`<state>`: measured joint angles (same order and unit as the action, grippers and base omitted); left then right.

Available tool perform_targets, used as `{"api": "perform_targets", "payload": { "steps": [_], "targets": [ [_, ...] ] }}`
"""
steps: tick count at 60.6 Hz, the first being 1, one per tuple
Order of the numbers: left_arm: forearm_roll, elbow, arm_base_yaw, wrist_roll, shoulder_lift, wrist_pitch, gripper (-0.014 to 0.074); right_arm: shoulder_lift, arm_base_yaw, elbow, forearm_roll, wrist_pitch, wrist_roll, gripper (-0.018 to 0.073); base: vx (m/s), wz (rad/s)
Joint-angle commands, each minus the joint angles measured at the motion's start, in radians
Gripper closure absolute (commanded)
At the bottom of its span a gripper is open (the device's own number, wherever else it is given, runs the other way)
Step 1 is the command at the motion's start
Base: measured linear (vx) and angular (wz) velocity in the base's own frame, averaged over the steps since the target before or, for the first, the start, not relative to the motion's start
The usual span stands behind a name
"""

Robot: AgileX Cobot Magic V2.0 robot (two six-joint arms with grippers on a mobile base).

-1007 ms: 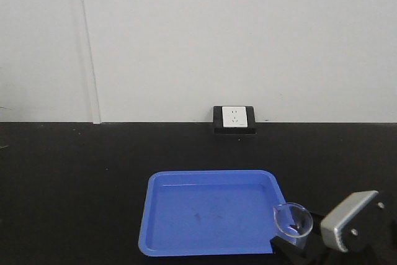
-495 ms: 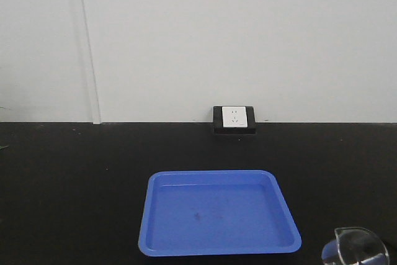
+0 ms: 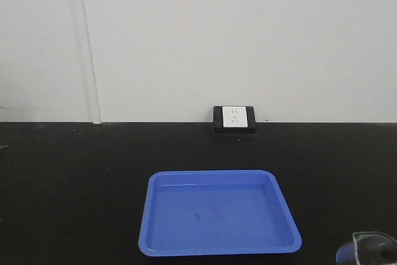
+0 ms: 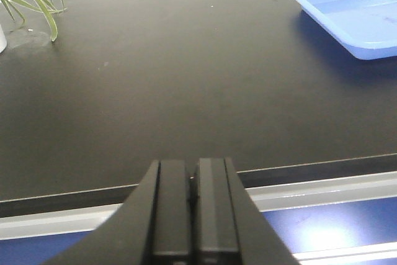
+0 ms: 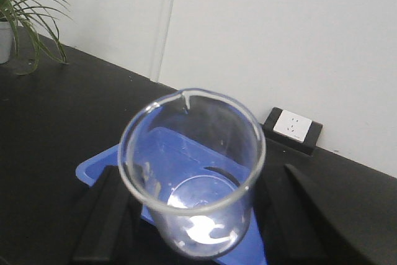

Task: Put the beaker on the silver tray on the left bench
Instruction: 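Hold the beaker in the right gripper while the base turns away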

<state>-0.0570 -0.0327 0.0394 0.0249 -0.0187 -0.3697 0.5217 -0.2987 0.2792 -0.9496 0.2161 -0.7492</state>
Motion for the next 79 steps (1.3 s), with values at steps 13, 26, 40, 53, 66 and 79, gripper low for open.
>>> {"api": "perform_targets", "payload": {
  "steps": [13,26,40,53,66,79],
  "targets": [
    [0.003,-0.020,0.004,-0.002,-0.007,0.075,0.0595,-0.001,0.003,0.029,0.019,0.047,0.004,0.0573,0.00,0.00],
    [0.003,-0.020,0.004,-0.002,-0.007,0.075,0.0595,-0.001,0.003,0.029,0.019,0.048,0.004,0.0573,0.00,0.00],
    [0.003,-0.020,0.004,-0.002,-0.007,0.075,0.0595,-0.001,0.003,0.029,0.019,0.048,0.004,0.0573,0.00,0.00],
    [0.003,-0.020,0.004,-0.002,-0.007,0.075,0.0595,-0.001,0.003,0.029,0.019,0.047,0.004,0.0573,-0.03,-0.02],
    [0.003,-0.020,0.004,-0.002,-0.007,0.075,0.0595,0.000,0.003,0.029,0.019,0.047,0.004,0.0573,-0.11,-0.04],
    [0.003,-0.020,0.004,-0.002,-0.007,0.075,0.0595,0.000,0.003,0.029,0.019,0.048,0.004,0.0573,-0.20,-0.01]
  ]
}}
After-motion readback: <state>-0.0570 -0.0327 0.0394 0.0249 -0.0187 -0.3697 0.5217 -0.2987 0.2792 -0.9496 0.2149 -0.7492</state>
